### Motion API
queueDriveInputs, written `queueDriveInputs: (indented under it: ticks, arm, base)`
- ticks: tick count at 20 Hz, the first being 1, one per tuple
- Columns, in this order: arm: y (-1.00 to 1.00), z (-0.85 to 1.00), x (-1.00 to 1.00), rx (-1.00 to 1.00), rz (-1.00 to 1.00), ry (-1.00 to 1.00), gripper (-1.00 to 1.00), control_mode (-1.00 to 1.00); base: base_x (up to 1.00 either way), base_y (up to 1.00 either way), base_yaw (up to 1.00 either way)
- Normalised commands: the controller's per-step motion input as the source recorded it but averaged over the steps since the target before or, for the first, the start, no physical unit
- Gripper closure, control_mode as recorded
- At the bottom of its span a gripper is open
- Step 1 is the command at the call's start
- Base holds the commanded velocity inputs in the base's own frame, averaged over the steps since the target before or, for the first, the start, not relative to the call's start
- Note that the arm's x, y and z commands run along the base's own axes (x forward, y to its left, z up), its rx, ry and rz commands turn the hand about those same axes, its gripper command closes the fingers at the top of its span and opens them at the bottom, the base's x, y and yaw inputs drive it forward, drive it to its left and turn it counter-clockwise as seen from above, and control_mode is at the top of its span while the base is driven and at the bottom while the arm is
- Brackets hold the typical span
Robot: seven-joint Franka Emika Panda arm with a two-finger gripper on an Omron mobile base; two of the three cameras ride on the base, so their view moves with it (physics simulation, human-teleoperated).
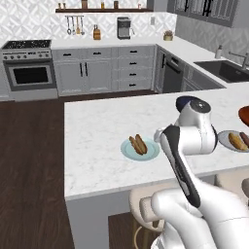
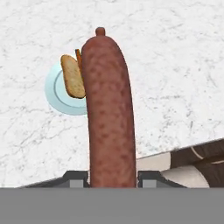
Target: Place one bun and one sausage from the bowl on each plate.
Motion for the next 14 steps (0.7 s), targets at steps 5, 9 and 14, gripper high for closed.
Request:
queueDriveInputs:
  ticks: [5, 9, 14]
  arm:
    - [-0.05, -0.34, 1.0, 0.0, 0.31, 0.1, 1.0, -1.0]
    - [-0.03, -0.51, 1.0, 0.0, 0.34, 0.15, 1.0, -1.0]
    - [0.0, -0.46, 0.97, -0.06, 0.06, 0.06, 1.0, -1.0]
  base:
    - [0.0, 0.0, 0.0]
    - [0.0, 0.0, 0.0]
    - [0.0, 0.0, 0.0]
